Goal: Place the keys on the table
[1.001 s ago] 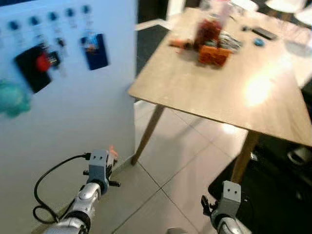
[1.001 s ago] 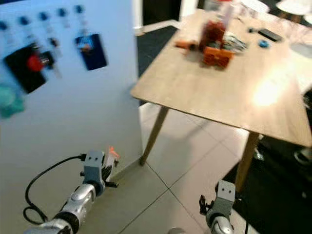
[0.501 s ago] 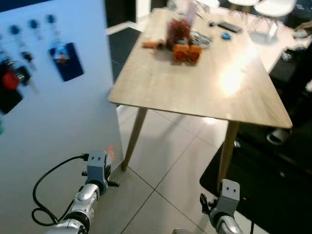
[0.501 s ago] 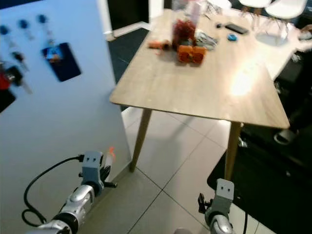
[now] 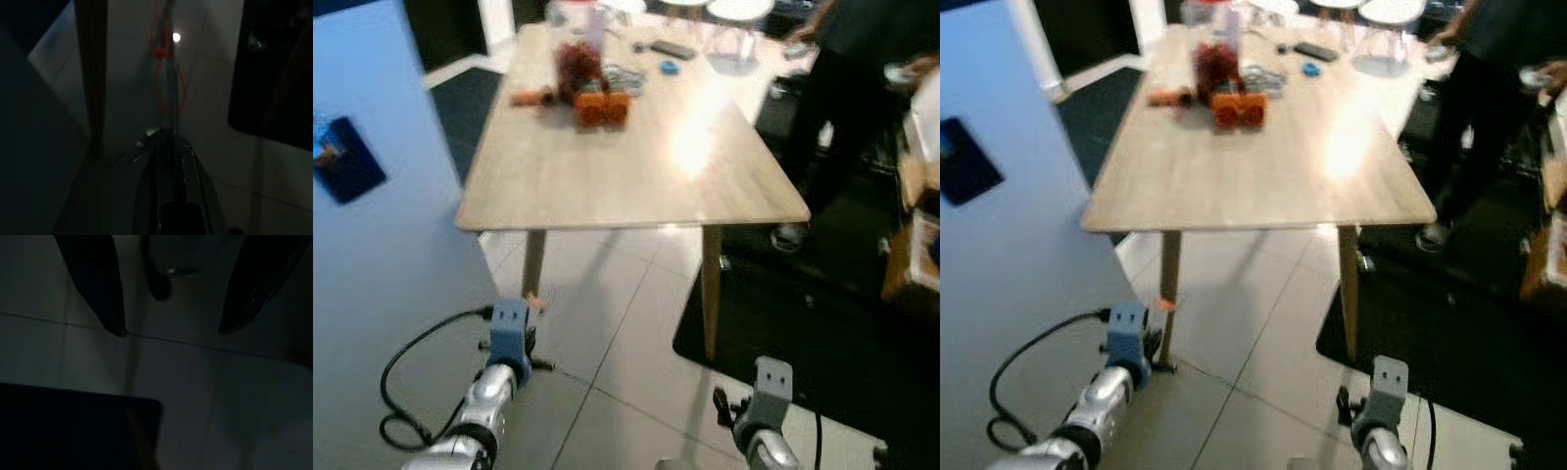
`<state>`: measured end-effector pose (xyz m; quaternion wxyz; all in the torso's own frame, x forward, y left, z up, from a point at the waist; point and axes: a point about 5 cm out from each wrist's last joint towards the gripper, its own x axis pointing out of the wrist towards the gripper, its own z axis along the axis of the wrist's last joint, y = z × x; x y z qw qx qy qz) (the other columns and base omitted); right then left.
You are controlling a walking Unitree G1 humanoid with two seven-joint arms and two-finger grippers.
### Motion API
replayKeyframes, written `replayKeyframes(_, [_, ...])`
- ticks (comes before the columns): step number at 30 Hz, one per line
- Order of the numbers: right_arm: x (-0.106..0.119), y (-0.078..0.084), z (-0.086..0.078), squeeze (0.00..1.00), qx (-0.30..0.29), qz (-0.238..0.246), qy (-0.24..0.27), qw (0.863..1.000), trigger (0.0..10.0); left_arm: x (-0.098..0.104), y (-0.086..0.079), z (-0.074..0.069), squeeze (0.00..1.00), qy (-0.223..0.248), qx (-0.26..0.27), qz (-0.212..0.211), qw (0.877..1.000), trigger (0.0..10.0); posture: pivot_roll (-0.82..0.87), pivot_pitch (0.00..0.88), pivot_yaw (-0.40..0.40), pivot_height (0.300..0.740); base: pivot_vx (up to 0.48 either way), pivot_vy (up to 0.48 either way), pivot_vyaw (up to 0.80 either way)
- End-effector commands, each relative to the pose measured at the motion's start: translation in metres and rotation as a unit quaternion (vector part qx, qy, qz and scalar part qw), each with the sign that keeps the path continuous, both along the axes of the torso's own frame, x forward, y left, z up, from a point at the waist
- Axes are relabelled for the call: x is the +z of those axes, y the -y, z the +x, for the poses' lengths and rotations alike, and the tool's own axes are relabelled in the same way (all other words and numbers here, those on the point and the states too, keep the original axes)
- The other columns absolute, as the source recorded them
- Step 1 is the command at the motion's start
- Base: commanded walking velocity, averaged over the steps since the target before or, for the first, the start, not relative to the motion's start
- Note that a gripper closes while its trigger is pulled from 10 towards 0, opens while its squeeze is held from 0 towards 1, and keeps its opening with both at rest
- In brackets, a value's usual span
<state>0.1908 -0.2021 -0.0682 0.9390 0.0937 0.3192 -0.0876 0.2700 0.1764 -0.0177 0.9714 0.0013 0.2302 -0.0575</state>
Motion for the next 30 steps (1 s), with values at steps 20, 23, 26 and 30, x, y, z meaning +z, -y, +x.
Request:
replayKeyframes(20, [0.0005,-0.0038,0.0024,0.0,0.017,-0.004,-0.001,1.0,10.0,-0.0015,0.0036,-0.0009,0.0,-0.005,-0.003,-0.011,1.0,10.0,0.02,0.029,0.003,0.74,0.22,0.0,0.0])
replayKeyframes(23, [0.0007,-0.0035,0.0026,0.0,0.017,-0.005,0.0,1.0,10.0,-0.0014,0.0043,-0.0007,0.0,-0.004,-0.004,-0.013,1.0,10.0,0.02,0.026,0.003,0.74,0.437,0.0,0.0])
replayKeyframes(26, [0.0008,-0.0034,0.0027,0.0,0.018,-0.005,0.0,1.0,10.0,-0.0012,0.0044,-0.0007,0.0,-0.003,-0.005,-0.013,1.0,10.0,0.02,0.026,0.003,0.74,0.441,0.0,0.0])
replayKeyframes(30, [0.001,-0.0027,0.0028,0.0,0.02,-0.007,0.001,1.0,10.0,-0.0002,0.0045,-0.0004,0.0,0.004,-0.002,-0.02,1.0,10.0,0.02,0.024,0.001,0.74,0.309,0.0,0.0])
